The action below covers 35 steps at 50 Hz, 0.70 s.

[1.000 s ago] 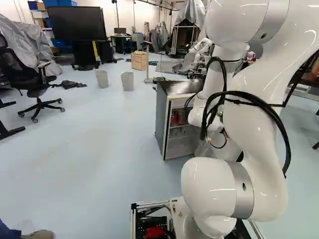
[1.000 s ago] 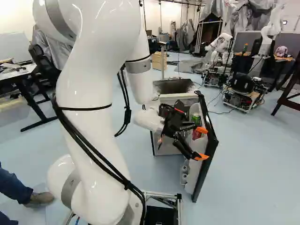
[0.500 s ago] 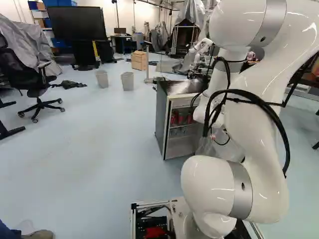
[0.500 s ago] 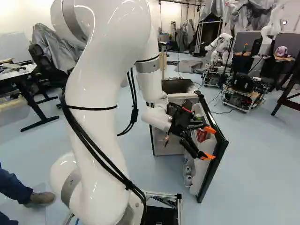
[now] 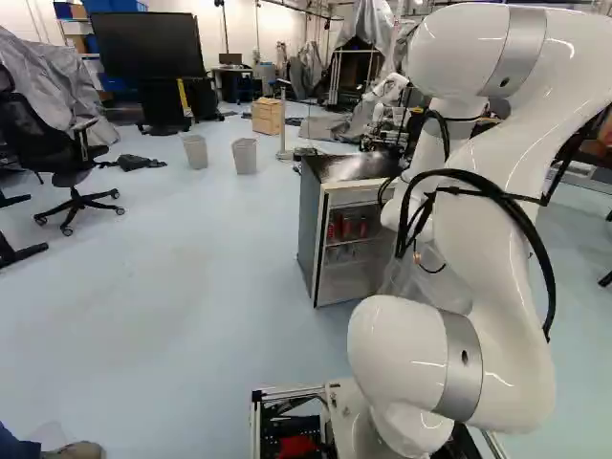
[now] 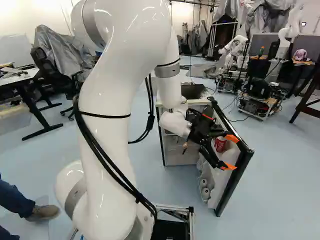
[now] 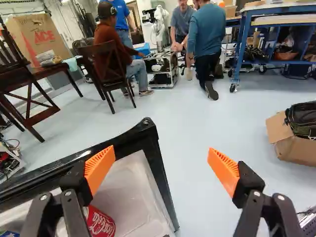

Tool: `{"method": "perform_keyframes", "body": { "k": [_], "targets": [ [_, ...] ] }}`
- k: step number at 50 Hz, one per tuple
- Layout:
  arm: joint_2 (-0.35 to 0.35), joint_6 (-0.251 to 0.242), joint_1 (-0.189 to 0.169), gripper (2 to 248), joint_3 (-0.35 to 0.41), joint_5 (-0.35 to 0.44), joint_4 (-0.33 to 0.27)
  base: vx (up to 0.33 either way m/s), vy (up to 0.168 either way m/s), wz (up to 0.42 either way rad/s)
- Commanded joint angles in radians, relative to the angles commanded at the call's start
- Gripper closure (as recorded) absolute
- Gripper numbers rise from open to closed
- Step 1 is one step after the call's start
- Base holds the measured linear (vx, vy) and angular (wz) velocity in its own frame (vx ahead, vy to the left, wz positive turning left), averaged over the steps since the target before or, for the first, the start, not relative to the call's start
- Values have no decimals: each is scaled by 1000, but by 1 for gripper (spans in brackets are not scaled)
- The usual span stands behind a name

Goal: Grab a drink from the fridge

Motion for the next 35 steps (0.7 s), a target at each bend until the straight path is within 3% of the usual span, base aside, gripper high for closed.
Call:
{"method": "perform_keyframes", "body": {
  "k": [35],
  "targets": [
    [-71,0,-87,3,-124,9,-25,0,0,0]
  ]
}}
